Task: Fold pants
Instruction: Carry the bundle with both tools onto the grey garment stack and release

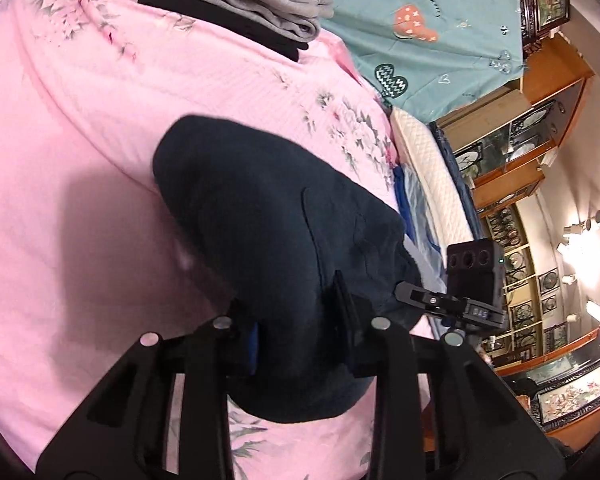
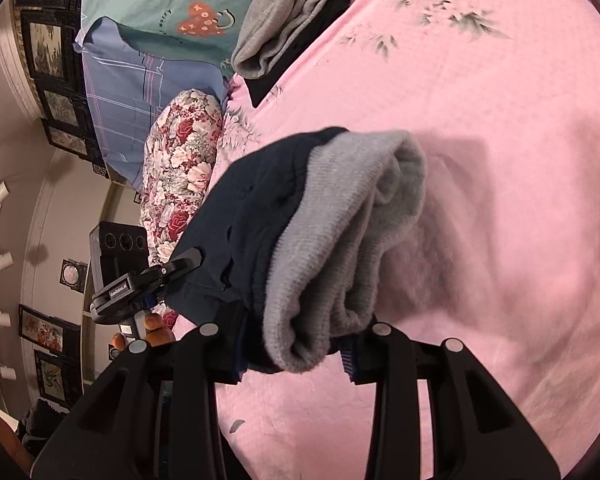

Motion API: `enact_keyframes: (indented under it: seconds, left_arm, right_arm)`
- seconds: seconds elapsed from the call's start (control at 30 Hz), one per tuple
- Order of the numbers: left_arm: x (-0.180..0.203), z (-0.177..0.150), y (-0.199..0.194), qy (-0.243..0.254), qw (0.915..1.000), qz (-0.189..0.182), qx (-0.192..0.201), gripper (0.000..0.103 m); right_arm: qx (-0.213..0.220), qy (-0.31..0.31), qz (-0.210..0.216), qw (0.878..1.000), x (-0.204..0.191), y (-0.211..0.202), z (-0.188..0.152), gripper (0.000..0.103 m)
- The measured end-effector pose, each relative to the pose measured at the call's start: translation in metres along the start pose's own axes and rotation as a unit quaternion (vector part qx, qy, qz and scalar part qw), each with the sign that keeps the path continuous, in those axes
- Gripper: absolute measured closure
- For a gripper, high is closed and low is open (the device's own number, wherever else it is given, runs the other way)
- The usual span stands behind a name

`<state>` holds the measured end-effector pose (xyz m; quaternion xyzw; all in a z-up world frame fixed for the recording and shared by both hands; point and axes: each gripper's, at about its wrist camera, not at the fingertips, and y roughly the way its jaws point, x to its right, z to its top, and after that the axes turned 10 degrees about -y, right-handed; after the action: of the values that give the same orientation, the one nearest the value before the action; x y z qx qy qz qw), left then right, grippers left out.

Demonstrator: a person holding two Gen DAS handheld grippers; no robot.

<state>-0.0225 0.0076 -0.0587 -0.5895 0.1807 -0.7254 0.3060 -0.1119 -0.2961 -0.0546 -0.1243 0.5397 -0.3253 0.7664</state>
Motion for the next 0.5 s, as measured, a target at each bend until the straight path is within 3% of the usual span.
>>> enact_keyframes:
  seconds: [0.13, 0.23, 0.37, 0.5]
  left_arm:
    - [0.019, 0.037, -0.017, 0.026, 0.9994, 0.011, 0.019, 0.073]
    - [0.054, 0.089, -0.040, 0.060, 0.9962, 0.028, 0.058, 0.073]
    - [0.114, 0.180, -0.078, 0.124, 0.9806, 0.058, 0.140, 0.073]
    - [0.139, 0.265, -0.087, 0.142, 0.9651, 0.084, 0.203, 0.071]
  right_arm:
    - [0.001, -0.038, -0.009, 0.999, -0.023, -0.002, 0.045, 0.067]
    - [0.019, -0.085, -0.024, 0.996, -0.051, -0.004, 0.103, 0.067]
    - [0.080, -0.170, -0.048, 0.981, -0.101, -0.012, 0.214, 0.067]
    - [0.128, -0.201, -0.060, 0.969, -0.115, 0.000, 0.307, 0.067]
